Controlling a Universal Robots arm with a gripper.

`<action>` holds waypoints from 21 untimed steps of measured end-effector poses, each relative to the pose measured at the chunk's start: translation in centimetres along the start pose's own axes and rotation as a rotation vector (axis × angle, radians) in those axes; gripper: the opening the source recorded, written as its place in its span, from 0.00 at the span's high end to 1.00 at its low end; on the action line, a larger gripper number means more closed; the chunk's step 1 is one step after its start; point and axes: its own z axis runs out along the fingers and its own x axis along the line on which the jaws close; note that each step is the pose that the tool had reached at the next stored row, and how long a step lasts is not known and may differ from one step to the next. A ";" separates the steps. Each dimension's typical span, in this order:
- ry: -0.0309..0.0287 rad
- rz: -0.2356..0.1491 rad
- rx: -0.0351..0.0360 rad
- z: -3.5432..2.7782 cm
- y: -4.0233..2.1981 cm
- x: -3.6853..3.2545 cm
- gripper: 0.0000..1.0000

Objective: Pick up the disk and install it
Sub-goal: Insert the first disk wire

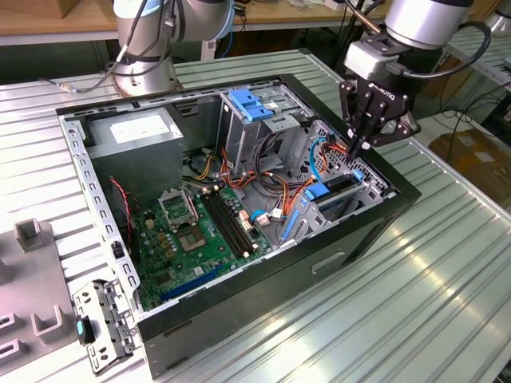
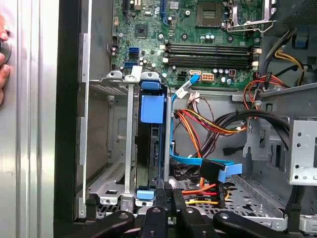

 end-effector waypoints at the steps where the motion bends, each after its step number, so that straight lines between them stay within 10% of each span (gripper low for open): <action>1: 0.0001 0.002 -0.0002 0.16 0.56 -0.03 0.84; 21: -0.0007 0.021 -0.0010 0.72 1.08 0.09 0.84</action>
